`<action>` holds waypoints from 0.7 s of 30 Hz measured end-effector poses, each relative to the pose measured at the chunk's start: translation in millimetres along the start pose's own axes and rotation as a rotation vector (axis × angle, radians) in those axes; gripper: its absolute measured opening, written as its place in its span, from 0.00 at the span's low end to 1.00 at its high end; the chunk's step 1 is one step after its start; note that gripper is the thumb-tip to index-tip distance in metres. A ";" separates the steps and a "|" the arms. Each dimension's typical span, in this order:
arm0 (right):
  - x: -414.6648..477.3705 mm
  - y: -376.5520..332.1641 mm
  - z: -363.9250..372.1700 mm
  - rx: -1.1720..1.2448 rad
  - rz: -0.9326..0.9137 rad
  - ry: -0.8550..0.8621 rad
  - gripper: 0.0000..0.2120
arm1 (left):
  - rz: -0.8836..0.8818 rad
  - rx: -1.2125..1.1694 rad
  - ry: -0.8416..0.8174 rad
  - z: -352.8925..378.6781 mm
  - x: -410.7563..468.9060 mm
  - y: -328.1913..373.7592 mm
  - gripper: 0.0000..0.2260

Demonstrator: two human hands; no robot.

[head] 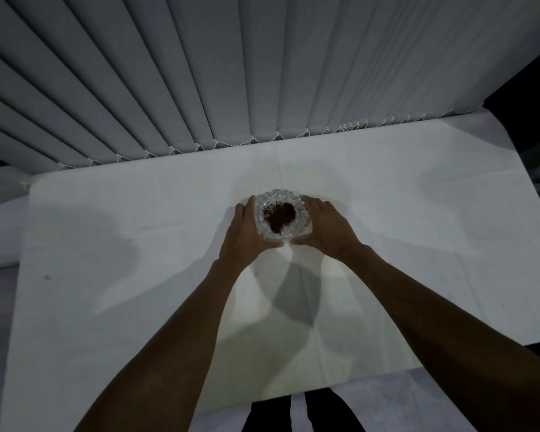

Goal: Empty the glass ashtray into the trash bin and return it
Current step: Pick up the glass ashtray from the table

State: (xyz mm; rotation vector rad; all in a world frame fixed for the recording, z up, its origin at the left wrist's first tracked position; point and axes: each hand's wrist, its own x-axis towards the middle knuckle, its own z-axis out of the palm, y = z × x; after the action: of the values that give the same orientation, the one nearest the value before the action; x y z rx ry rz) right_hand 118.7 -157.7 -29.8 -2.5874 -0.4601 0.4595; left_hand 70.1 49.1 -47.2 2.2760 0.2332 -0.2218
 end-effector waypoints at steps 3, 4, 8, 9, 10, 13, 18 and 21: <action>5.5 -0.3 -3.3 -0.009 -0.014 -0.018 0.52 | -0.010 0.044 -0.016 -1.2 2.3 0.2 0.51; 6.2 0.7 -3.5 -0.004 -0.022 -0.018 0.52 | -0.001 0.046 -0.007 -1.1 2.4 -0.6 0.50; 4.5 7.6 -4.5 -0.015 -0.047 -0.007 0.50 | 0.020 0.041 -0.013 -1.3 2.7 -0.5 0.49; 2.3 9.5 -5.3 -0.013 -0.049 -0.002 0.49 | 0.021 0.033 -0.023 -2.6 1.4 2.2 0.50; -0.2 11.7 -6.3 -0.006 -0.048 0.003 0.49 | 0.032 0.032 -0.031 -4.0 0.8 4.6 0.51; -6.9 15.2 -15.6 0.025 -0.049 0.034 0.48 | 0.077 0.030 -0.052 -11.3 2.6 14.6 0.51; -18.3 16.1 -46.9 0.058 -0.031 0.107 0.49 | 0.115 -0.039 -0.105 -23.2 13.0 52.9 0.40; -28.9 20.3 -70.0 0.050 -0.019 0.158 0.52 | 0.187 0.002 -0.104 -27.2 12.5 84.7 0.49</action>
State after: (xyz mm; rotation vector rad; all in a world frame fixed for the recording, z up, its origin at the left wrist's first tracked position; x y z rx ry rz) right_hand 125.5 -213.1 25.3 -2.5441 -0.4130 0.2540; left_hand 104.7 15.9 28.8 2.2645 -0.0341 -0.2417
